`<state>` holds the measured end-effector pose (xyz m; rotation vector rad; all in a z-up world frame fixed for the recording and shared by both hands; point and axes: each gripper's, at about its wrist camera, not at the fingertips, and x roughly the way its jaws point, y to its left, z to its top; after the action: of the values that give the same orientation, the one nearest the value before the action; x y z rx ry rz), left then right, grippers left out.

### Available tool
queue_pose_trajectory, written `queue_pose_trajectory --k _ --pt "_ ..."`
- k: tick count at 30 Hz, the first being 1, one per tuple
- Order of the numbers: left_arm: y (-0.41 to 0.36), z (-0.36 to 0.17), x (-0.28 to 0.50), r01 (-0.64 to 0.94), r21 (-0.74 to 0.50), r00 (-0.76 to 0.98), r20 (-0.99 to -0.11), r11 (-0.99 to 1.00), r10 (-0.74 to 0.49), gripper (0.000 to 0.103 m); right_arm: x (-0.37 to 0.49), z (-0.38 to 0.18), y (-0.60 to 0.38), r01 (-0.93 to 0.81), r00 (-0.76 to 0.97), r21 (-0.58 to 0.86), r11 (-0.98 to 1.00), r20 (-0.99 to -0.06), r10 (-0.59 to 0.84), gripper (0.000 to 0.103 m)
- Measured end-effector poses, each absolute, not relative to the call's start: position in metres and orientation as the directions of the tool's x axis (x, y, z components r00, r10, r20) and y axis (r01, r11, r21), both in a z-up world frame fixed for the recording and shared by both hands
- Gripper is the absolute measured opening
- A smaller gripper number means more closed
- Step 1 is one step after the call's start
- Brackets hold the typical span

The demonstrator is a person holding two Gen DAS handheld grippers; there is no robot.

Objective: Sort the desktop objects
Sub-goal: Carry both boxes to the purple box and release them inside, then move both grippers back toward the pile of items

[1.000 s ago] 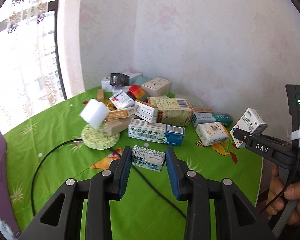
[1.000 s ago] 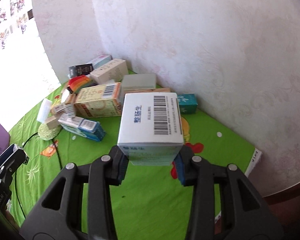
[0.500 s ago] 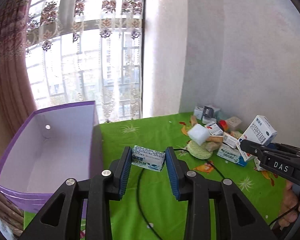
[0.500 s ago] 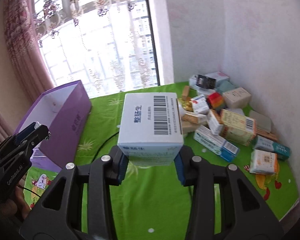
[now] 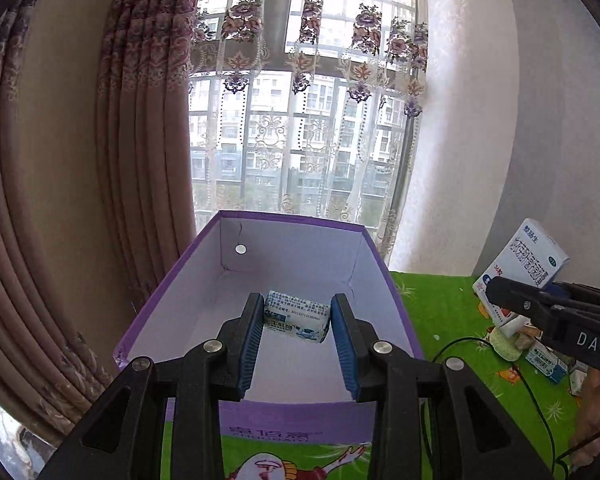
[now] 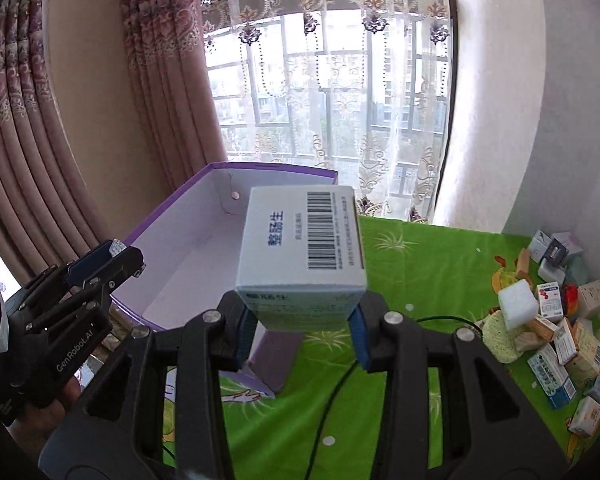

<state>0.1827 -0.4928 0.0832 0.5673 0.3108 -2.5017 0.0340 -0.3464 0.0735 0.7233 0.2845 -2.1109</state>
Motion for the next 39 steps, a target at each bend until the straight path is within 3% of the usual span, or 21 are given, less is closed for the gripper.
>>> queue_pose_trajectory --k 12,15,17,21,36,39 --pt "-0.53 0.069 0.201 0.597 -0.145 -0.743 -0.471 -0.789 -0.475 0.035 0.047 0.044 -0.405 0.854 -0.365 0.05 -0.518 -0.652 -0.664 0.043" --pt "-0.535 0.066 0.199 0.591 -0.155 -0.748 -0.474 -0.792 -0.465 0.036 0.044 0.042 -0.41 0.855 -0.354 0.059 -0.515 -0.658 -0.664 0.049" --pt "-0.536 0.065 0.196 0.581 -0.158 -0.754 -0.473 -0.798 -0.455 0.04 0.042 0.04 -0.409 0.851 -0.356 0.063 -0.522 -0.661 -0.661 0.059" --pt "-0.533 0.065 0.19 0.571 -0.155 -0.76 -0.471 -0.806 -0.448 0.054 0.041 0.042 -0.408 0.847 -0.36 0.061 -0.529 -0.666 -0.654 0.061" --pt "-0.48 0.075 0.165 0.461 -0.121 -0.815 -0.45 -0.879 -0.366 0.058 0.005 0.045 -0.291 0.695 -0.508 0.105 -0.711 -0.629 -0.589 0.069" --pt "-0.463 0.079 0.156 0.421 -0.117 -0.833 -0.442 -0.899 -0.333 0.064 -0.007 0.042 -0.26 0.64 -0.535 0.128 -0.757 -0.634 -0.559 0.07"
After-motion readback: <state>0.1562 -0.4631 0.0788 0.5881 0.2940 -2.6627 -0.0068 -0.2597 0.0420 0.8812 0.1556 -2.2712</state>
